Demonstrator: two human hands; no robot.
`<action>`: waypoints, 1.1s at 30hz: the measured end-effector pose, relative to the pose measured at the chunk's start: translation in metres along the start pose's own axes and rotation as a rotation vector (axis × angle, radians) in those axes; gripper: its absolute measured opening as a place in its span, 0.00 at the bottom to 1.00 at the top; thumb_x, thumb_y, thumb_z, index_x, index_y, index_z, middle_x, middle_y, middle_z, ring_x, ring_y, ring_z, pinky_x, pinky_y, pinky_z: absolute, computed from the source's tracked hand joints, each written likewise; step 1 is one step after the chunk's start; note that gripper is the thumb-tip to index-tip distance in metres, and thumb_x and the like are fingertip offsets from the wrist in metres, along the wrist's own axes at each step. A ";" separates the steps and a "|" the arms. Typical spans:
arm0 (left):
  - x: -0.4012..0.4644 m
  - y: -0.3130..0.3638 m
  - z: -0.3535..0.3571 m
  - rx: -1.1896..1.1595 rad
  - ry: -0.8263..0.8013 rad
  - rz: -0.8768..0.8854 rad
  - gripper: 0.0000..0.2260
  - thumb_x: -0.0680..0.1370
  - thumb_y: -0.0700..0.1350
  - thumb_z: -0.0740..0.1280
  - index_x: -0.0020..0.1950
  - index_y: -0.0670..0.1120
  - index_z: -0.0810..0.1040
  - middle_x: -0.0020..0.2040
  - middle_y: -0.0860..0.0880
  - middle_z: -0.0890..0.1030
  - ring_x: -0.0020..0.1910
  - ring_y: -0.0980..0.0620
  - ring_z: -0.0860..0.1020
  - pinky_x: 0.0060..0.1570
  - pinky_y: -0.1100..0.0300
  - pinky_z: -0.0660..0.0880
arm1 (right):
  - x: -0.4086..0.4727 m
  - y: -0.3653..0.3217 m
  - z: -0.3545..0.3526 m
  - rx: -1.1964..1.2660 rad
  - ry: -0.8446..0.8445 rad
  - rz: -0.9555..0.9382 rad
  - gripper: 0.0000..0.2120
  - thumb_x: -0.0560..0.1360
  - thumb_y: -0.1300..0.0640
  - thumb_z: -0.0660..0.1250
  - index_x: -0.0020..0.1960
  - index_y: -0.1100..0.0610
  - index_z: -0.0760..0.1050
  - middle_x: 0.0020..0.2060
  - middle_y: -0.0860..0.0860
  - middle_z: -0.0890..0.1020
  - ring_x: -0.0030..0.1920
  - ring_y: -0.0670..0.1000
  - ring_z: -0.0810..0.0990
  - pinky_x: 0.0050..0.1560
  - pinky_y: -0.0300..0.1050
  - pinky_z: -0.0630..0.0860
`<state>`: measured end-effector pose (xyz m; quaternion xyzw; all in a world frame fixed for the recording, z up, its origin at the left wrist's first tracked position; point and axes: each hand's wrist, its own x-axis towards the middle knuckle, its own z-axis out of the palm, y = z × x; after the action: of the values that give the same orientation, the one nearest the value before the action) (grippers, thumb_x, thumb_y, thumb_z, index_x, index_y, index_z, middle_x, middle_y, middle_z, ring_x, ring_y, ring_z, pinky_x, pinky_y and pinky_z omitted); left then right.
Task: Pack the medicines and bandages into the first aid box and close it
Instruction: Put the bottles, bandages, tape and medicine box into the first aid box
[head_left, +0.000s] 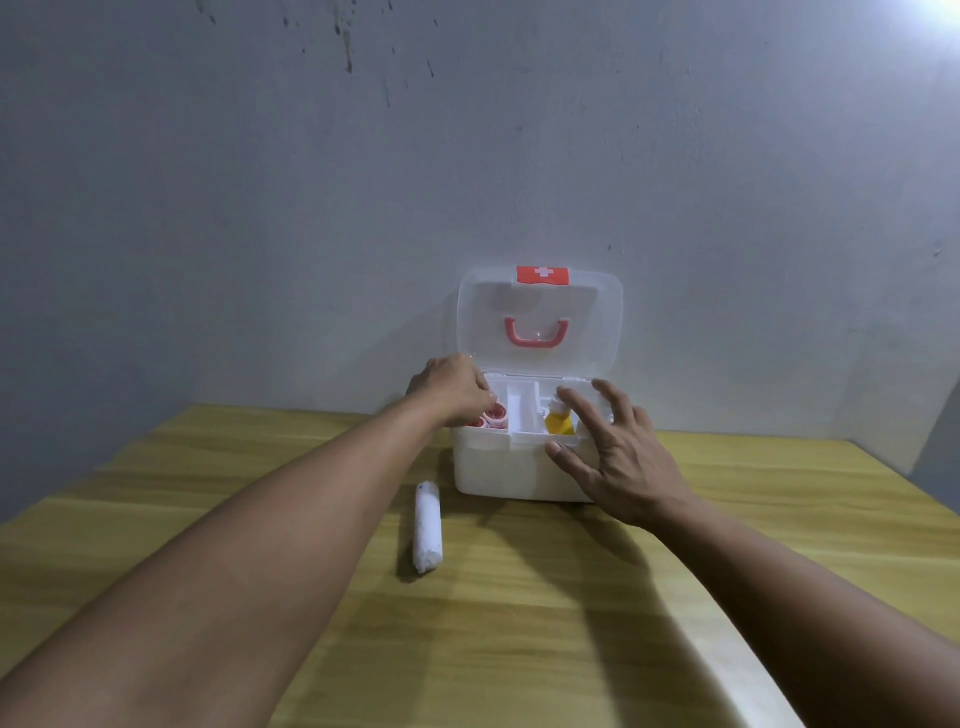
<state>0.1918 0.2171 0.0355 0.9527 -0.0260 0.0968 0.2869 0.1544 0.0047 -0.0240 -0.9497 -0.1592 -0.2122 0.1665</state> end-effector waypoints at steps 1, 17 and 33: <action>0.000 -0.001 0.001 0.004 -0.022 0.012 0.09 0.76 0.48 0.69 0.40 0.46 0.86 0.48 0.47 0.87 0.47 0.46 0.84 0.53 0.49 0.80 | 0.000 0.000 0.000 -0.001 0.001 -0.002 0.29 0.75 0.33 0.56 0.74 0.37 0.54 0.77 0.49 0.52 0.72 0.58 0.60 0.63 0.55 0.72; -0.064 -0.095 -0.029 0.187 0.023 -0.221 0.14 0.73 0.44 0.70 0.58 0.46 0.83 0.62 0.44 0.82 0.62 0.45 0.79 0.59 0.59 0.74 | 0.000 0.000 0.001 -0.030 -0.017 0.005 0.32 0.74 0.33 0.57 0.74 0.38 0.54 0.76 0.52 0.53 0.69 0.62 0.62 0.64 0.58 0.70; -0.089 -0.051 0.023 0.317 -0.071 -0.253 0.16 0.62 0.51 0.70 0.46 0.45 0.83 0.48 0.46 0.84 0.48 0.45 0.81 0.40 0.57 0.72 | 0.000 -0.002 -0.001 -0.023 -0.019 0.015 0.32 0.73 0.32 0.56 0.75 0.38 0.53 0.77 0.52 0.52 0.70 0.61 0.62 0.64 0.57 0.71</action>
<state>0.1141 0.2467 -0.0287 0.9844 0.0991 0.0293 0.1421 0.1532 0.0058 -0.0229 -0.9547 -0.1512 -0.2037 0.1557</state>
